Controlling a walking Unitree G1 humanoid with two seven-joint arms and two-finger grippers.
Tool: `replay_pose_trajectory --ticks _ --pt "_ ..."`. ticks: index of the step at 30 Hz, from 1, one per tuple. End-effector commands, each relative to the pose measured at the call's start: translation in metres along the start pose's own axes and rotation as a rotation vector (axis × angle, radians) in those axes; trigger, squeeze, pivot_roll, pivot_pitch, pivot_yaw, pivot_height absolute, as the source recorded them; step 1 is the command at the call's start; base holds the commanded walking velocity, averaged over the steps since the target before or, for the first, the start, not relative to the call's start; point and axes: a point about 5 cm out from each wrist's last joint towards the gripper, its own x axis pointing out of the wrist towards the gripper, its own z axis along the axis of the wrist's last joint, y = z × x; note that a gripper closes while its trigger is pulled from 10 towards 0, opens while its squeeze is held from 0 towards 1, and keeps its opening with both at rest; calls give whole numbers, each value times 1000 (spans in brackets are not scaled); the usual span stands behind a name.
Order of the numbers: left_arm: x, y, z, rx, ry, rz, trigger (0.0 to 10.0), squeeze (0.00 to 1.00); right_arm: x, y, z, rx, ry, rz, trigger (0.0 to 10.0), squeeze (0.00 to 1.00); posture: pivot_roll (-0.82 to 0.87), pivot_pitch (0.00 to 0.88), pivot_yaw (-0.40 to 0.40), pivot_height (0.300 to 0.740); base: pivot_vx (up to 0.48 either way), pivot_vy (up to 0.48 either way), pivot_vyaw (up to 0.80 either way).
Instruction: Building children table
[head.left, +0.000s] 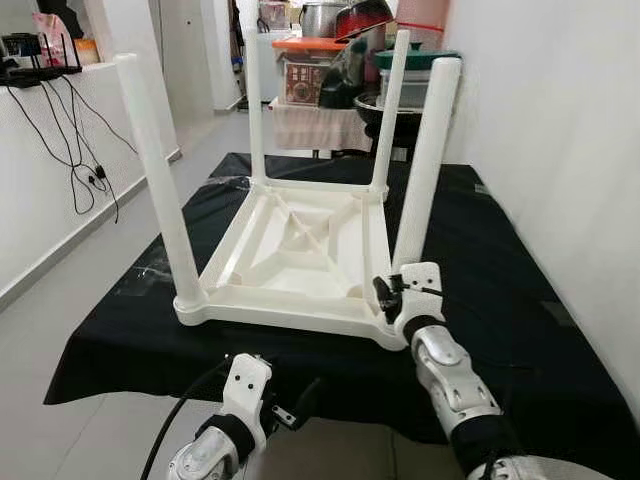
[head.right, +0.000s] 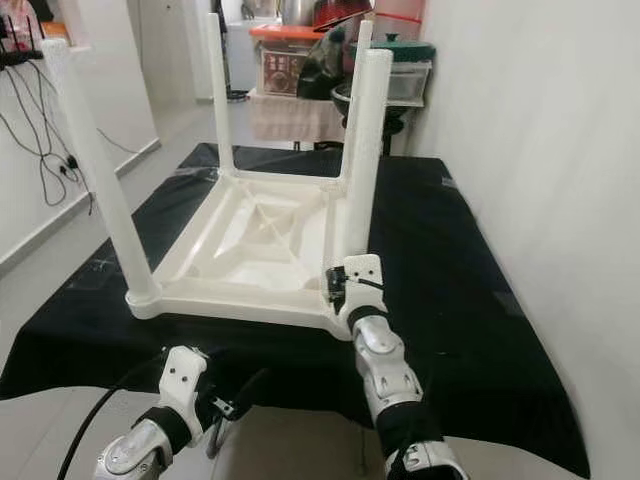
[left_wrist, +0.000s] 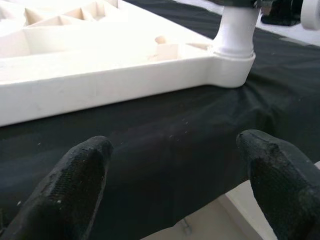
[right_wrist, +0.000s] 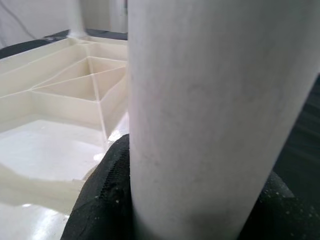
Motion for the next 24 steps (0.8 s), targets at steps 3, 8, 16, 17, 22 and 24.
replay_pose_trajectory --ticks 3,8,16,17,22,24 --pt "4 0 2 15 -4 -4 10000 0 -7 5 -36 -110 170 -18 0 0 54 0 -60 740 0 0 0" --pt "5 1 2 19 -5 -4 10000 0 -9 57 -6 -1 -5 366 10000 1000 56 0 -57 740 0 0 0" --pt "8 0 3 25 -12 -8 10000 0 -22 87 27 -83 -168 824 10000 0 58 0 -68 740 0 0 0" --pt "8 0 4 27 -13 -8 10000 0 -20 86 28 -104 -166 840 10000 0 59 0 -68 740 0 0 0" --pt "8 -1 6 36 -23 -18 10000 0 -15 83 40 -121 -191 915 10000 0 61 0 -74 740 0 0 0" --pt "8 -1 6 39 -27 -23 10000 0 -13 81 43 -121 -196 933 10000 0 61 0 -75 740 0 0 0"
